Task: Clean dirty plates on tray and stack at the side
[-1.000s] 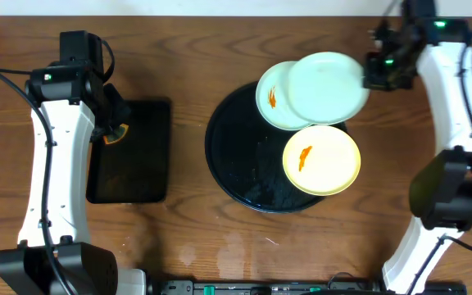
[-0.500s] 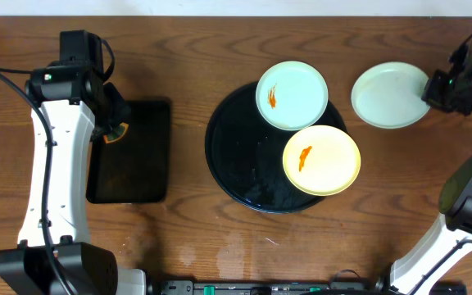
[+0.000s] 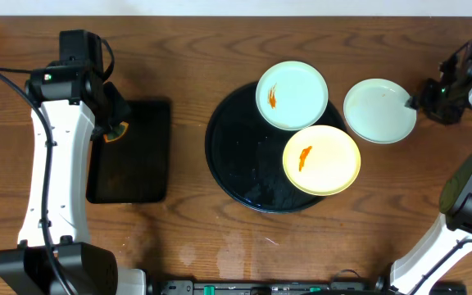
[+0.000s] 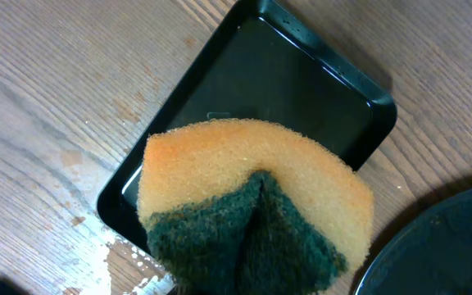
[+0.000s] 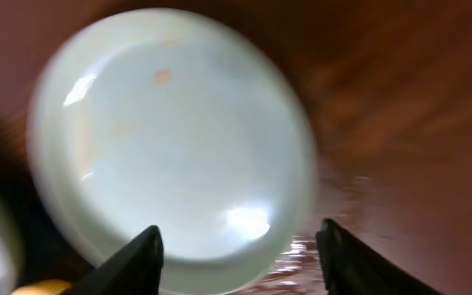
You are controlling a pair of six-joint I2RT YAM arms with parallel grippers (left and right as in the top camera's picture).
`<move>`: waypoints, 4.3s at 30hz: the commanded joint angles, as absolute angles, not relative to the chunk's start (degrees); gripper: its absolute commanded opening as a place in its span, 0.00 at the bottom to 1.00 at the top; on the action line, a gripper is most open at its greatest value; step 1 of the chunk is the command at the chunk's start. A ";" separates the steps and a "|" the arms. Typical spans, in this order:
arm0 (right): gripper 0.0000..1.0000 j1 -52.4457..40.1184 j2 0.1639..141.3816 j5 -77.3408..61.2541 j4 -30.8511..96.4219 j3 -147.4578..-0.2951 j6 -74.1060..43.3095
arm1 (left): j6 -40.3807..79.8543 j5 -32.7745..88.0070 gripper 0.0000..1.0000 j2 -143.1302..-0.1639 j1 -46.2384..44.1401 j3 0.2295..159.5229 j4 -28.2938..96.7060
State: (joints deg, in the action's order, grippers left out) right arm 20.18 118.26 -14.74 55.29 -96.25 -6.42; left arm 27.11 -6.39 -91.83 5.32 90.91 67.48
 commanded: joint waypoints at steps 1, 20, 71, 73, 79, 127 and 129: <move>0.61 17.08 117.97 -29.26 55.00 -96.47 -3.77 | 26.57 -7.11 0.08 -91.77 5.56 90.21 67.37; 0.93 -10.39 120.86 1.91 43.90 -96.09 -20.84 | 26.57 -7.11 0.08 -91.77 5.56 90.21 67.29; 0.01 -23.07 127.42 -8.47 49.12 -96.25 -17.17 | 21.74 20.62 0.08 -100.05 -4.16 88.18 62.17; 0.01 -23.22 127.42 -8.45 49.12 -96.25 -17.37 | 22.48 22.57 0.08 -101.93 -6.68 88.18 59.81; 0.01 -23.35 127.42 -8.45 49.54 -96.25 -17.37 | 30.30 22.52 0.08 -107.81 -13.30 88.18 51.81; 0.01 -23.35 127.42 -8.45 49.69 -96.25 -17.34 | 32.42 22.37 0.37 -119.48 -23.33 88.44 36.53; 0.01 -23.35 127.42 -8.45 49.74 -96.25 -17.34 | 32.42 20.75 0.28 -119.48 -23.62 88.44 36.58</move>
State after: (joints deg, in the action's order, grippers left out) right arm -22.39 126.72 -8.38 49.65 -96.25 -16.97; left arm 33.01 22.31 -121.05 -22.96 88.42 36.18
